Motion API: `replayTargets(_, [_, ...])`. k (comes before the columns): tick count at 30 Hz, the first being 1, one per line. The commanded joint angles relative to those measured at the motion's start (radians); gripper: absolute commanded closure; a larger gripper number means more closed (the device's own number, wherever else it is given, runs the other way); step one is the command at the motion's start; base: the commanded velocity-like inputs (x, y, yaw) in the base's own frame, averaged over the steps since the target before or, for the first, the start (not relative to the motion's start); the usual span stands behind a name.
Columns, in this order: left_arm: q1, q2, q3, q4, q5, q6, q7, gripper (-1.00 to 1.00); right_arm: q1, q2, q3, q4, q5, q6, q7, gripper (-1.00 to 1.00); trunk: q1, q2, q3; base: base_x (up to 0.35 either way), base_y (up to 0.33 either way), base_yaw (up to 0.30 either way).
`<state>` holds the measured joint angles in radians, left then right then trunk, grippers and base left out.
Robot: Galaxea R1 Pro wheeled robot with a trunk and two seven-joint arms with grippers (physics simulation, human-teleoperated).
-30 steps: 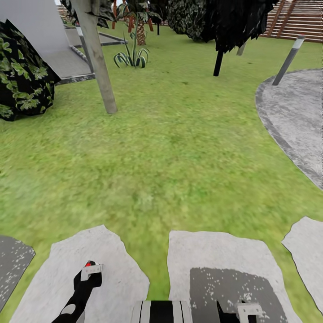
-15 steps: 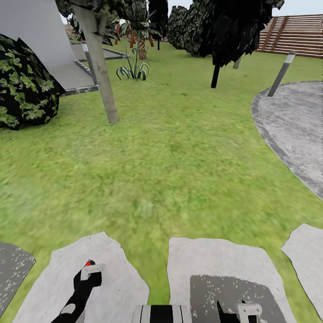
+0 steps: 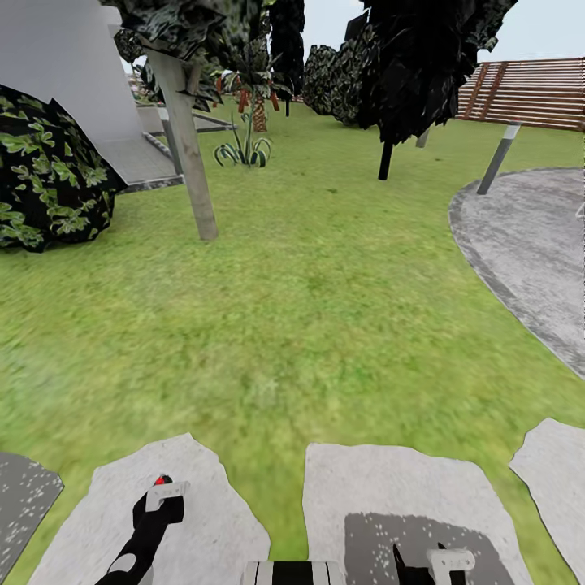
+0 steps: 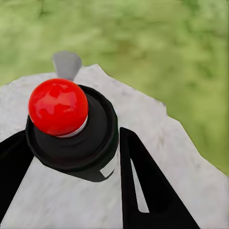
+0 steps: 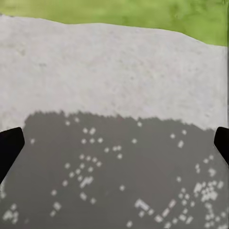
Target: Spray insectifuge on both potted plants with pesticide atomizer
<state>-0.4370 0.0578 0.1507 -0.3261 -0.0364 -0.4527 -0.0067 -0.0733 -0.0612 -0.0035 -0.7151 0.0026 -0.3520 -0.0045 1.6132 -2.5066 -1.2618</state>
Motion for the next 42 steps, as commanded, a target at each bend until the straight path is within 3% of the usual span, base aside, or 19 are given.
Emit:
replayTargets(1, [0.004,0.0,0.004,0.0,-0.005,-0.003,0.0,1.0,0.0,0.0,0.0,0.001,0.0,-0.003,0.0,-1.0,-0.001,0.0,0.005,0.0,0.0,0.0])
replayTargets(14, [0.136,0.014,0.018,-0.011,0.002,0.003,0.008,1.0,0.0,0.0,0.0,0.027,0.0,-0.005,0.0,-1.0,-0.006,0.003,0.075,0.0,0.0,0.0])
replayTargets(19, [0.144,0.037,0.042,-0.004,0.008,0.006,0.003,1.0,0.0,0.0,0.0,0.029,0.0,-0.005,0.0,-1.0,-0.009,0.004,0.102,0.0,0.0,0.0])
replayTargets(29, [0.147,0.045,0.064,0.002,0.007,0.002,0.001,1.0,0.0,0.0,0.0,0.046,0.0,-0.004,0.0,-1.0,-0.013,0.007,0.155,0.0,0.0,0.0])
replayTargets(42, [0.165,0.045,0.065,-0.003,0.009,-0.001,-0.001,1.0,0.0,0.001,0.001,0.072,0.001,-0.004,0.0,-1.0,-0.063,0.098,0.197,0.0,0.0,0.0])
